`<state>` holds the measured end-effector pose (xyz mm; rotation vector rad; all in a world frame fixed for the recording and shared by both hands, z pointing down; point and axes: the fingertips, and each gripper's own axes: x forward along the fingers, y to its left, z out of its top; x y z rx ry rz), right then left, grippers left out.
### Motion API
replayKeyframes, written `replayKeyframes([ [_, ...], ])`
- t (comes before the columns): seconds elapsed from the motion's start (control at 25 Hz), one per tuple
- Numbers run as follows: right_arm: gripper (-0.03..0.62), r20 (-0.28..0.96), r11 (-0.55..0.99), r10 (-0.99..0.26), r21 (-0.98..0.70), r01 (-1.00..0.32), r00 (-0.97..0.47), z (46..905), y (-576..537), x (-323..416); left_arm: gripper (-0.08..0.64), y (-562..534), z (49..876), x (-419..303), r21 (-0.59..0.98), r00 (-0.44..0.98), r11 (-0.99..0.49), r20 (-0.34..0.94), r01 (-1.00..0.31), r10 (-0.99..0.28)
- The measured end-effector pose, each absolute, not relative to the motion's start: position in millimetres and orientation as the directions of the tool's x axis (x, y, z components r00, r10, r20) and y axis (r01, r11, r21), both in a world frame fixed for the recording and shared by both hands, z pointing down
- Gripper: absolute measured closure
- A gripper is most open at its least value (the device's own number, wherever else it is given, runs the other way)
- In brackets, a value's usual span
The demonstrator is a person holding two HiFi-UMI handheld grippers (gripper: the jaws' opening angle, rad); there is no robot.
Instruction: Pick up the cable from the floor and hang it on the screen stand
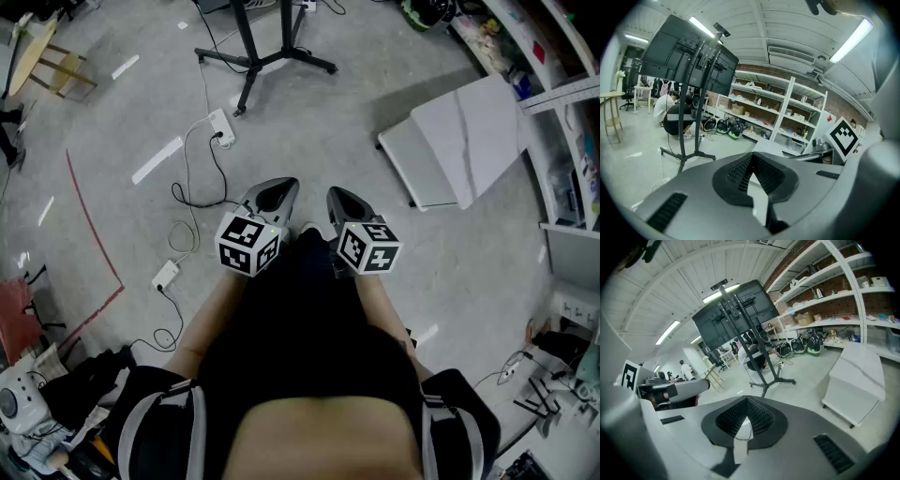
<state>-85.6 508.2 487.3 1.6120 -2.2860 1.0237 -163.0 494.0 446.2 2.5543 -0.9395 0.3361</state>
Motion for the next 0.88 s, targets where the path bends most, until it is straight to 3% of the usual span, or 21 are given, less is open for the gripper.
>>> replayKeyframes([
  [0.4, 0.569, 0.462, 0.222, -0.78, -0.426, -0.877, -0.422, 483.9, 508.4, -63.0, 0.552, 492.4, 446.8, -144.8, 0.26, 0.711, -0.665, 0.33, -0.7, -0.621],
  [0.88, 0.568, 0.488, 0.142, -0.78, -0.473, -0.87, -0.393, 500.7, 483.2, -38.1, 0.554, 467.6, 456.3, -127.9, 0.299, 0.71, -0.645, 0.35, -0.703, -0.611],
])
